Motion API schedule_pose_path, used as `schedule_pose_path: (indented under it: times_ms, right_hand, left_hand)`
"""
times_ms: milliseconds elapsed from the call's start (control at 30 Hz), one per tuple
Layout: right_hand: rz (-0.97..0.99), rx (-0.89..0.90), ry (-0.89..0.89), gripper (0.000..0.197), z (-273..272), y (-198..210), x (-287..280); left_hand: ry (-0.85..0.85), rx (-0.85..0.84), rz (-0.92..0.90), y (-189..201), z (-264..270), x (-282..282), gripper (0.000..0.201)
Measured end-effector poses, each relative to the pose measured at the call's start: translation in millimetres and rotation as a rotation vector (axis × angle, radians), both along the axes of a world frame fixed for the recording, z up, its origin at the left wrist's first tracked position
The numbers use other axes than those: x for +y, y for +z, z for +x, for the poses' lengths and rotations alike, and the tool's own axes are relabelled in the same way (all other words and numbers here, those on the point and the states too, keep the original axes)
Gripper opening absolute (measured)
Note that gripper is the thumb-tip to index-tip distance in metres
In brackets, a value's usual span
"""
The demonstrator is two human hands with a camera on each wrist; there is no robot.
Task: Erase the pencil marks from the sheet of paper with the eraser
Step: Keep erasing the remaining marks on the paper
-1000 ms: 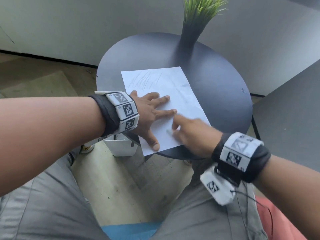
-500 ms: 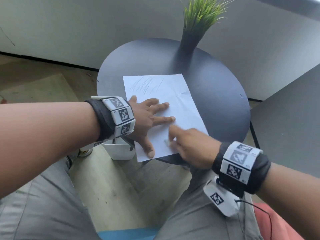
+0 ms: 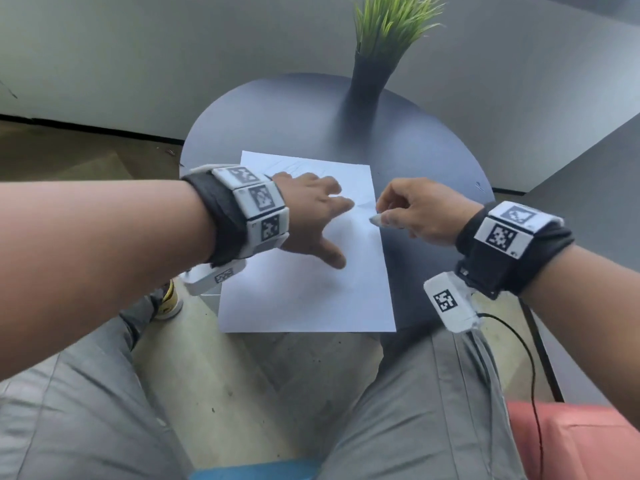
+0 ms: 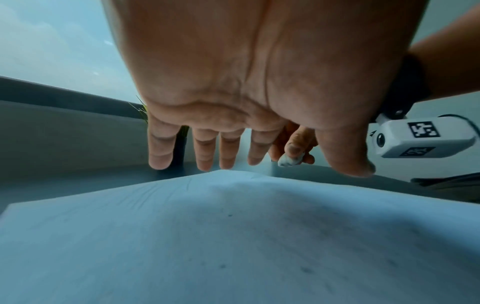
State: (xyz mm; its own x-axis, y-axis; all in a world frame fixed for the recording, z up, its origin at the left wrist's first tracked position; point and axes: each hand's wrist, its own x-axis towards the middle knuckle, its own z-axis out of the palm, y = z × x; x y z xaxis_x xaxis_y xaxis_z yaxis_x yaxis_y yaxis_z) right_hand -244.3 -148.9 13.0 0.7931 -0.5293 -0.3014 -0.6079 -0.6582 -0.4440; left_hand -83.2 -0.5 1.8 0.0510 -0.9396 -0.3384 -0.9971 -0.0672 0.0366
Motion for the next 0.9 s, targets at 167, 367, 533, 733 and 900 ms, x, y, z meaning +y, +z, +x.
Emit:
schedule_pose_path:
  times_ms: [167, 367, 533, 733, 900]
  right_hand:
    - [-0.084, 0.011, 0.088, 0.020, 16.8, -13.3, 8.0]
    - [-0.179, 0.048, 0.219, 0.018, 14.2, -19.1, 41.2]
    - [-0.183, 0.092, 0.210, 0.017, 19.1, -15.3, 41.9]
    - [-0.130, 0.145, 0.373, 0.018, 12.1, -15.1, 63.1]
    - [-0.192, 0.072, 0.135, 0.018, 17.4, -13.9, 35.5]
  left_hand:
    - [0.066, -0.024, 0.122, -16.7, -5.4, -10.4, 0.133]
    - [0.051, -0.026, 0.118, -22.1, -1.9, 0.0, 0.139]
    - [0.038, -0.030, 0.110, -25.1, -1.2, 2.9, 0.139]
    - [0.041, -0.003, 0.112, -26.5, 0.3, 5.9, 0.139]
    - [0.041, -0.004, 0.110, -30.0, 1.0, 6.3, 0.143]
